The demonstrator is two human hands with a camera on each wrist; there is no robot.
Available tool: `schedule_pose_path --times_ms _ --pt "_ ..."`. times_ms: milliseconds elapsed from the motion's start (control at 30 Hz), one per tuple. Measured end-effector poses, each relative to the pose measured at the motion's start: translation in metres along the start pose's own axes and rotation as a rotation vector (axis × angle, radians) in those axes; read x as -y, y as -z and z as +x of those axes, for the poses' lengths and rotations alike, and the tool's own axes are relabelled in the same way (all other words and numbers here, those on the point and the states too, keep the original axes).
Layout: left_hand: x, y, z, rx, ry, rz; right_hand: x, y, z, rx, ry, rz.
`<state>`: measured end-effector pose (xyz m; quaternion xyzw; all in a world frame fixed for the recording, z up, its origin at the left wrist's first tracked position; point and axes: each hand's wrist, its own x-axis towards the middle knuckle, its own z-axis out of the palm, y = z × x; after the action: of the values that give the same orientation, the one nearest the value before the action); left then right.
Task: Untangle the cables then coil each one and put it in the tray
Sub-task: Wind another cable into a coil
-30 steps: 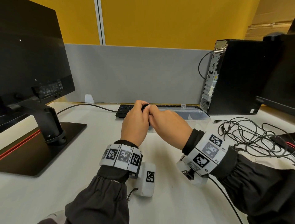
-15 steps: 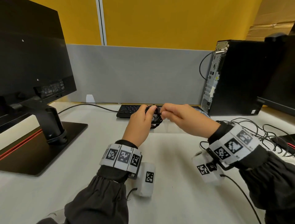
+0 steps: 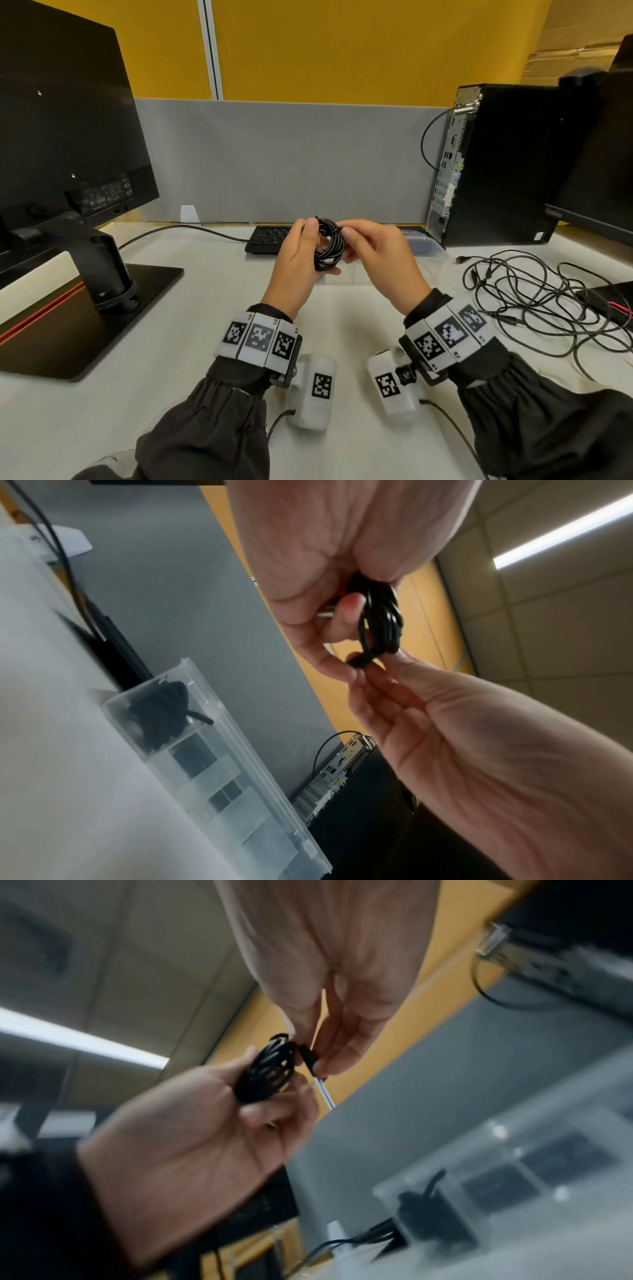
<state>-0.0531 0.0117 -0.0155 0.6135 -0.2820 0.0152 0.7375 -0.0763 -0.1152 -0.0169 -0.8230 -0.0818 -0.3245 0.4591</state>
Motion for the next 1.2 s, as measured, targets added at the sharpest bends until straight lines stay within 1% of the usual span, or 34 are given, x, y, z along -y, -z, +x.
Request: schedule_pose_path --times_ms 100,233,300,467,633,733,800,867,933,1000,1067,1133,1200 --pt "0.005 -0.001 0.001 0.013 0.024 0.035 0.0 -0.002 -0.005 0.035 -0.127 0.222" --pt "0.012 -0.001 0.004 -0.01 0.014 0.122 0.001 -0.002 -0.009 0.026 -0.222 0.329" --pt "0.014 -0.001 0.006 -0.025 -0.002 0.154 0.004 -0.002 -0.011 0.022 -0.242 0.363" --pt "0.019 -0.001 0.007 -0.013 -0.026 0.174 0.009 -0.005 -0.014 -0.003 -0.221 0.273" --pt "0.019 -0.002 0.006 0.005 -0.004 0.156 0.015 -0.001 -0.014 0.093 -0.24 0.184" --pt "0.02 -0.003 0.007 0.043 0.032 0.147 0.017 0.006 -0.008 0.157 -0.224 0.078" --pt "0.021 -0.003 0.01 0.068 0.075 0.163 0.015 0.013 -0.002 0.194 -0.247 0.039" --pt "0.02 0.0 0.012 0.061 0.114 0.178 0.008 0.021 0.008 0.195 -0.272 -0.004" --pt "0.022 0.005 0.016 0.012 0.133 0.181 -0.003 0.032 0.024 0.155 -0.299 -0.093" --pt "0.027 0.012 0.02 -0.029 0.152 0.256 -0.017 0.042 0.041 0.109 -0.344 -0.201" --pt "0.034 0.016 0.028 -0.044 0.152 0.399 -0.032 0.046 0.058 0.097 -0.387 -0.295" --pt "0.037 0.018 0.04 -0.035 0.14 0.545 -0.046 0.04 0.069 0.133 -0.442 -0.368" --pt "0.037 0.019 0.054 0.005 0.14 0.73 -0.057 0.027 0.075 0.198 -0.503 -0.423"
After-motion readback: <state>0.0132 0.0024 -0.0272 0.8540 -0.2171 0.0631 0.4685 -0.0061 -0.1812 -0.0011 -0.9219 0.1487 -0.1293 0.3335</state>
